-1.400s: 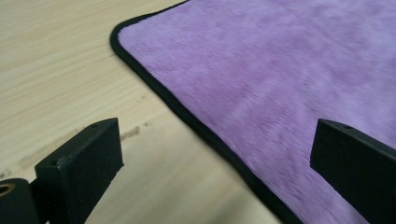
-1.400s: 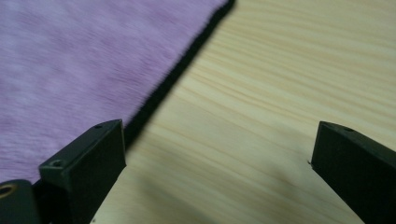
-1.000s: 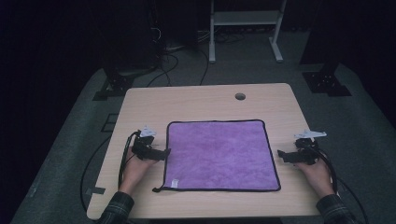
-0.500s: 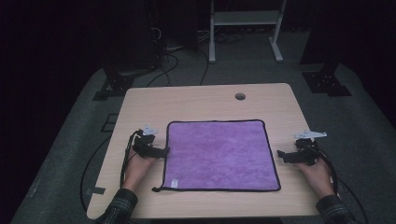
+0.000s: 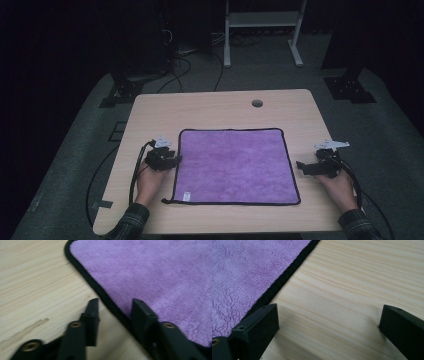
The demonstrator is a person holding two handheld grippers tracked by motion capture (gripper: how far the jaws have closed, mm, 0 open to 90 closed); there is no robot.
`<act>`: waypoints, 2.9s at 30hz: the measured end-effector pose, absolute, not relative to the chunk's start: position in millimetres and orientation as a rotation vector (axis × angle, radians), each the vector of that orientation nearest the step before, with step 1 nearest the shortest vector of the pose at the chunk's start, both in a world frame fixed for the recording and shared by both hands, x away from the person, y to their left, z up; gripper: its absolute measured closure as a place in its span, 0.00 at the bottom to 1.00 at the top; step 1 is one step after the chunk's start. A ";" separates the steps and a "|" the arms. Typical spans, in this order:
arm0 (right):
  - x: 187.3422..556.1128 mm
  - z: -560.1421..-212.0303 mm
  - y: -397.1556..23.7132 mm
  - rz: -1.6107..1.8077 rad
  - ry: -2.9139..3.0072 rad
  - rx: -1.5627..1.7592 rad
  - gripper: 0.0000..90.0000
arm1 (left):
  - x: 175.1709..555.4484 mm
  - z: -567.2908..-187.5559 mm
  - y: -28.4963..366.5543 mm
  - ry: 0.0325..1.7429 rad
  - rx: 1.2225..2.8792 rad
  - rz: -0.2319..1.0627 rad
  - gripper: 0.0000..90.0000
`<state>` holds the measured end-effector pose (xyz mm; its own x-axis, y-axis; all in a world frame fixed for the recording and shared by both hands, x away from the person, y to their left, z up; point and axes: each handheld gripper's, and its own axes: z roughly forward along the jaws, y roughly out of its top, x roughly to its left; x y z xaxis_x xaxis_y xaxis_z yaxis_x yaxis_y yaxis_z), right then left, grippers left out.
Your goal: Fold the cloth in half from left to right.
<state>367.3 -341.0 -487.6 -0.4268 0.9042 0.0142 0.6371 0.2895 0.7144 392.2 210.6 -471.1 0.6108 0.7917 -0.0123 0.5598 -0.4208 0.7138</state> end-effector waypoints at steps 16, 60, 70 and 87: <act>367.2 -487.7 -340.8 0.926 2.175 1.375 0.02 | 392.2 -471.3 213.8 1.083 2.094 0.319 0.97; 367.1 -487.7 -340.4 0.928 2.181 1.367 0.02 | 393.7 -426.9 228.4 0.979 1.826 0.162 0.96; 367.1 -487.7 -340.3 0.929 2.188 1.358 0.02 | 402.7 -422.3 193.8 0.909 1.847 0.122 0.97; 367.3 -487.7 -339.3 0.929 2.189 1.364 0.01 | 412.0 -424.4 135.5 0.802 1.905 0.040 0.96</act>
